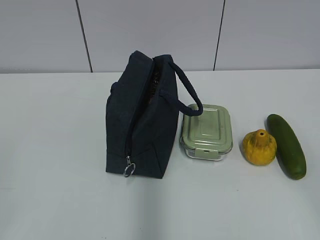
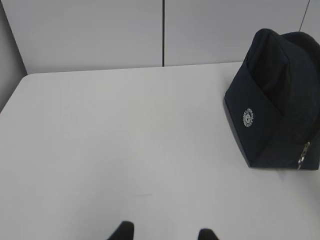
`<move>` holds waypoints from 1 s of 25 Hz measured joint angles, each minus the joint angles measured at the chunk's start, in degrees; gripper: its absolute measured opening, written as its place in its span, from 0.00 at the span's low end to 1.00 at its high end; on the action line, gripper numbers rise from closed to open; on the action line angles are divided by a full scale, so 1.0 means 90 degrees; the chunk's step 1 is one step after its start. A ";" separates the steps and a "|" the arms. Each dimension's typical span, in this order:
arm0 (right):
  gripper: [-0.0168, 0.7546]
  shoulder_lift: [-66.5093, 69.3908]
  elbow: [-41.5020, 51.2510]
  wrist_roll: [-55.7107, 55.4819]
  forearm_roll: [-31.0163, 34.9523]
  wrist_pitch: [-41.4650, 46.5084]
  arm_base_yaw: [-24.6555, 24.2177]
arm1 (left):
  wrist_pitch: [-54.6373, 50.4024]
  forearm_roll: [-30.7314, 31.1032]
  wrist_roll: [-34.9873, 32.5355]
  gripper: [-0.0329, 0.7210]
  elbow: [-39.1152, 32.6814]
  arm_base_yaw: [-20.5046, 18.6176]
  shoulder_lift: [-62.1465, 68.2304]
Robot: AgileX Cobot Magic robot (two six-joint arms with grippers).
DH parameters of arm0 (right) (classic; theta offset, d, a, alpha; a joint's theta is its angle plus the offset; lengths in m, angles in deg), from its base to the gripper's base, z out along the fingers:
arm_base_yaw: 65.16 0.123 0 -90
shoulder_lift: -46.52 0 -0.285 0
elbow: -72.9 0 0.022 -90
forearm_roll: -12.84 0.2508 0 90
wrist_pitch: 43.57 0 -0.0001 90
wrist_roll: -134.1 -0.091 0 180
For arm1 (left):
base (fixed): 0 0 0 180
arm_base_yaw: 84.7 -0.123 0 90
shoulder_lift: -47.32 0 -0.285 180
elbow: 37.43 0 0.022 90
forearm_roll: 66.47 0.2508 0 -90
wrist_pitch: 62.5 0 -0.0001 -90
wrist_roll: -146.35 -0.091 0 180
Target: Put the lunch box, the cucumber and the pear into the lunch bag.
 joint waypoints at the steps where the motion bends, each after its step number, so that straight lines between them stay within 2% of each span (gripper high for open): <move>1: 0.69 0.0000 0.0000 0.0000 0.0000 0.0000 0.0000 | 0.0000 0.0000 0.0000 0.36 0.0000 0.0000 0.0000; 25: 0.69 0.0000 0.0000 0.0000 0.0000 0.0000 0.0000 | 0.0000 -0.0007 0.0000 0.36 0.0000 0.0000 0.0000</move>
